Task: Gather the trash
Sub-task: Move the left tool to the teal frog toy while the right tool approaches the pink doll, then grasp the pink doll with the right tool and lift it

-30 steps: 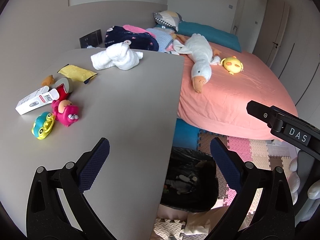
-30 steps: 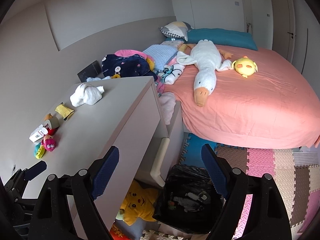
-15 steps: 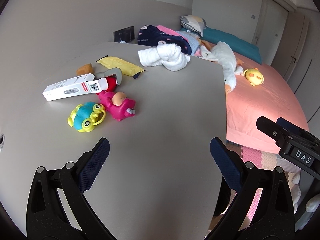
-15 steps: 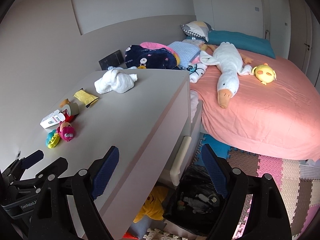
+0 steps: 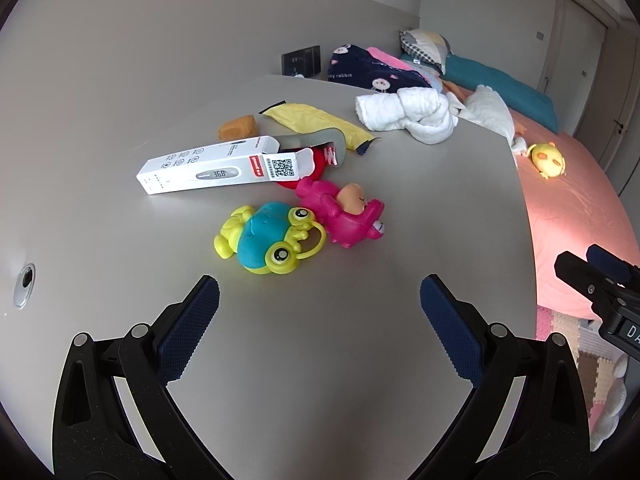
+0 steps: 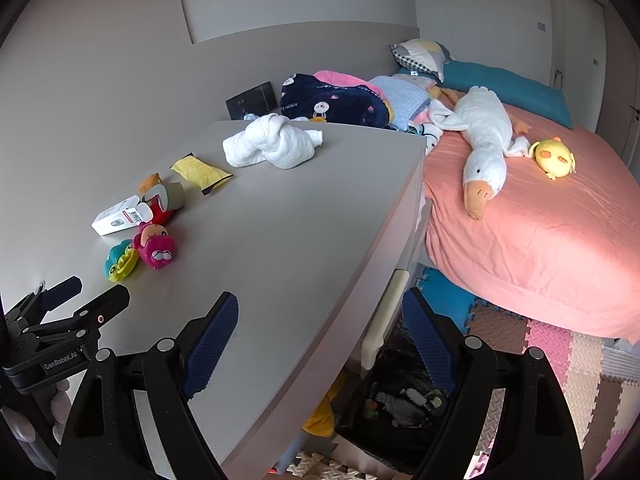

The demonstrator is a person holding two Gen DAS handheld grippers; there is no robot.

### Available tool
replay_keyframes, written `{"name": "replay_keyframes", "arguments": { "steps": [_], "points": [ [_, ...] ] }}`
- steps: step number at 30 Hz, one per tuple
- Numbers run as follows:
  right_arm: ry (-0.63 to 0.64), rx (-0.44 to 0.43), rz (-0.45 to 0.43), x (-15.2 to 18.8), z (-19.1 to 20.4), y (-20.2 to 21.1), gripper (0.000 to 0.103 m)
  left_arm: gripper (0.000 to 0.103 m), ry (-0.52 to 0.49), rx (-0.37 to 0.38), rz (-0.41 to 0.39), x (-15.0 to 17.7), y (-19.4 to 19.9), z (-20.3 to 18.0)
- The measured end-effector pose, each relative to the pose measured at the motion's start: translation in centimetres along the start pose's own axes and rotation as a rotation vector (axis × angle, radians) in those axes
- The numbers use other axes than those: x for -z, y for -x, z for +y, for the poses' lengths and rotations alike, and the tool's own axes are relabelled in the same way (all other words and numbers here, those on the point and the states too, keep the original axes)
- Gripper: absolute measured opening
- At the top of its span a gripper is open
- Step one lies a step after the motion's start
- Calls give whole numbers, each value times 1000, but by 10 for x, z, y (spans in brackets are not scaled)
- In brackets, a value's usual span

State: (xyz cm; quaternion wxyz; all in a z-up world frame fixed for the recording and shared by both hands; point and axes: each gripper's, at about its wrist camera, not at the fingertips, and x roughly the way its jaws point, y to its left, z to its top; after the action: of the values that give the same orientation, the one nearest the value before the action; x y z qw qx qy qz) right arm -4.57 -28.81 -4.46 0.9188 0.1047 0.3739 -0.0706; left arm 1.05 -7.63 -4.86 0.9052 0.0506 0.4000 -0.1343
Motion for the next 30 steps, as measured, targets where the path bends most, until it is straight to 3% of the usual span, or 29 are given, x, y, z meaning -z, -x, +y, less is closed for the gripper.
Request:
{"name": "replay_keyframes", "arguments": {
  "steps": [12, 26, 30],
  "points": [
    [9, 11, 11, 0, 3, -9, 84, 97, 26, -64, 82, -16, -38, 26],
    [17, -5, 18, 1, 13, -20, 84, 97, -12, -46, 112, -27, -60, 30],
    [19, -18, 17, -3, 19, -23, 84, 80, -18, -47, 98, -29, -61, 31]
  ]
}}
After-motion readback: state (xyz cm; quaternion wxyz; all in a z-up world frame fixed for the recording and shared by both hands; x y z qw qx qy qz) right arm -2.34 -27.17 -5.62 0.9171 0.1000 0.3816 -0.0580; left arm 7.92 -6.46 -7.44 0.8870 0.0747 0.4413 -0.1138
